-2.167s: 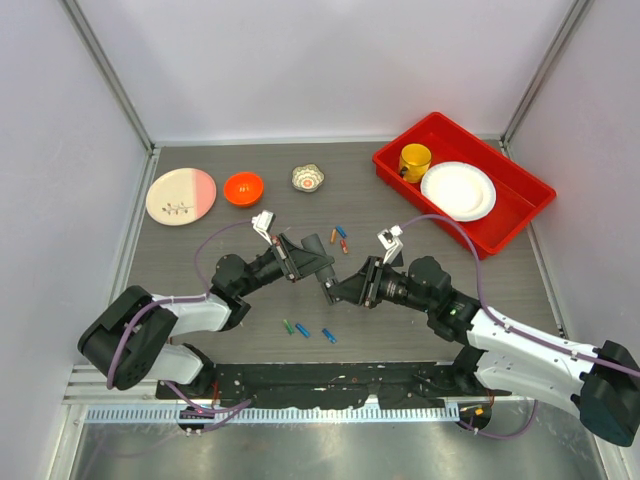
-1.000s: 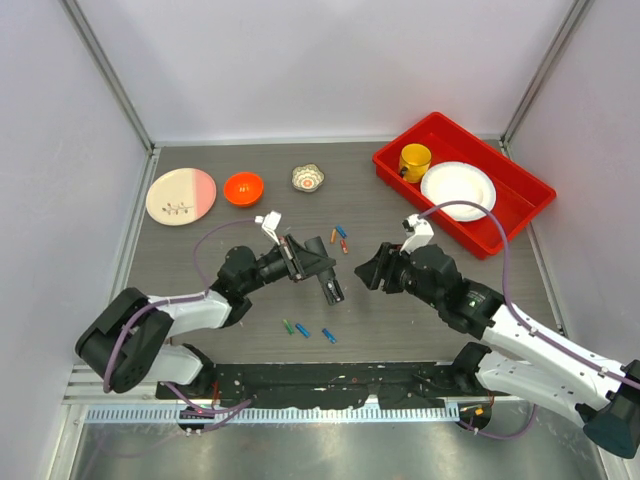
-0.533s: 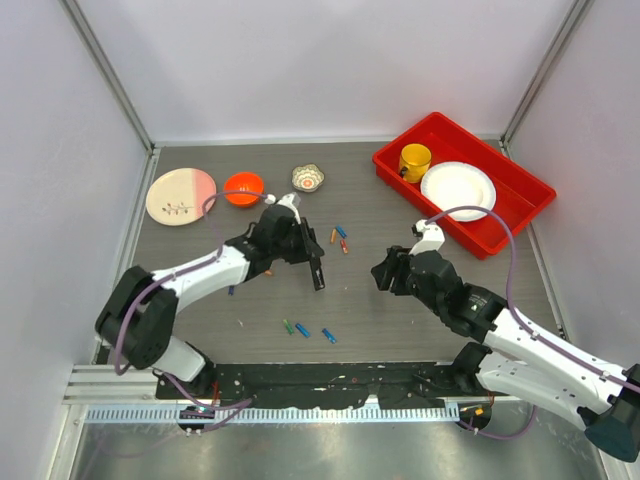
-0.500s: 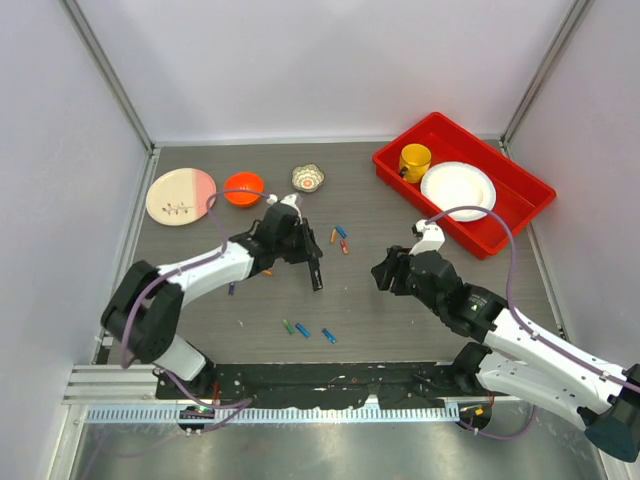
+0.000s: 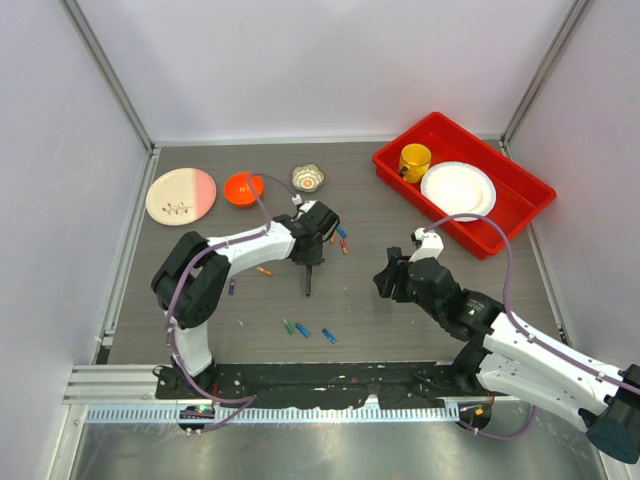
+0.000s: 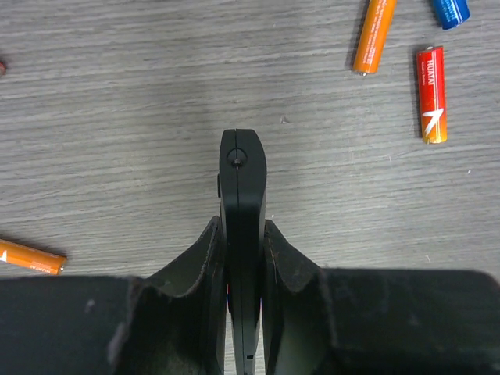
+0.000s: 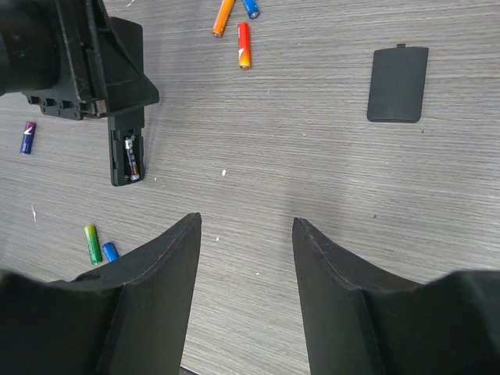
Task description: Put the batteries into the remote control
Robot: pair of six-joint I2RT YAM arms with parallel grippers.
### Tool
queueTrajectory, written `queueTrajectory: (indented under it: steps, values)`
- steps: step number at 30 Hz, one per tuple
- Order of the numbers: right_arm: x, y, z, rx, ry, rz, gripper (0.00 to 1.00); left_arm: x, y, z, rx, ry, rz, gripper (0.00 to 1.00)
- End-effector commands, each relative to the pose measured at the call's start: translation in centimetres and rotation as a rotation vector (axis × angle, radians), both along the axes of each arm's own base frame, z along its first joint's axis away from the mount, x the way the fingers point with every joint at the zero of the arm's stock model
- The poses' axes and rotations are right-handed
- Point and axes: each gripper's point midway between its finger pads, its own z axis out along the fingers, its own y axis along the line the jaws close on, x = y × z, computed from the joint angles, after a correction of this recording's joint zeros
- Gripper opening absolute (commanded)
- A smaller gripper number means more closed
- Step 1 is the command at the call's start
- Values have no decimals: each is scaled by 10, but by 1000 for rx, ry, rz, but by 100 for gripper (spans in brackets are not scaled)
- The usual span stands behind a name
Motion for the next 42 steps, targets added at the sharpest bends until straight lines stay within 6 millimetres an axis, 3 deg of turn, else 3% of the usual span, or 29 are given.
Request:
queueTrajectory:
  steps: [1, 3, 7, 10, 18, 21, 22, 23, 24, 25, 26, 27, 29, 30, 32, 33, 34, 35, 36, 42]
  values:
    - [5, 1, 12, 46, -48, -18, 55, 12, 5, 12, 148, -64, 51, 0]
    - [5, 0, 13, 45, -49, -21, 55, 10, 8, 11, 221, -55, 50, 0]
    - [5, -1, 14, 48, -54, -24, 55, 19, -1, 39, 271, -120, 49, 0]
    - [4, -3, 14, 45, -56, -27, 55, 22, -5, 50, 272, -124, 35, 0]
    - [3, -4, 13, 42, -58, -25, 55, 14, -5, 49, 262, -101, 18, 0]
    - [2, -6, 11, 26, -56, -23, 57, 11, -6, 64, 195, -132, 24, 0]
    - [3, -7, 12, 25, -57, -25, 58, 12, -12, 71, 151, -154, 17, 0]
    - [2, -7, 8, 12, -48, -24, 58, 11, -13, 94, 85, -195, 19, 0]
    - [2, -8, 7, 7, -43, -26, 59, 5, -9, 91, 62, -191, 9, 0]
    - [1, -8, 4, 2, -35, -24, 59, 8, -20, 106, -33, -241, -7, 0]
    - [2, -6, 0, -8, -20, -22, 61, 3, -26, 112, -110, -240, -30, 0]
    - [1, -3, -4, -7, -6, -12, 62, -9, -20, 122, -177, -258, -45, 0]
    - [1, 3, -16, -33, 37, 8, 62, -13, -36, 144, -361, -317, -80, 0]
    - [-2, 9, -21, -35, 67, 38, 63, -28, -28, 148, -423, -337, -89, 0]
    - [-3, 17, -30, -59, 112, 67, 63, -32, -34, 171, -590, -405, -83, 0]
    - [-4, 18, -45, -100, 160, 72, 62, -47, -29, 165, -637, -398, -100, 0]
    - [-2, 21, -47, -108, 173, 73, 62, -49, -33, 179, -719, -440, -108, 0]
    - [-2, 20, -51, -124, 189, 70, 61, -58, -30, 167, -745, -412, -107, 0]
    - [-2, 21, -59, -145, 212, 66, 61, -63, -29, 177, -789, -431, -122, 0]
    - [0, 21, -76, -187, 267, 38, 60, -78, -23, 166, -839, -422, -134, 0]
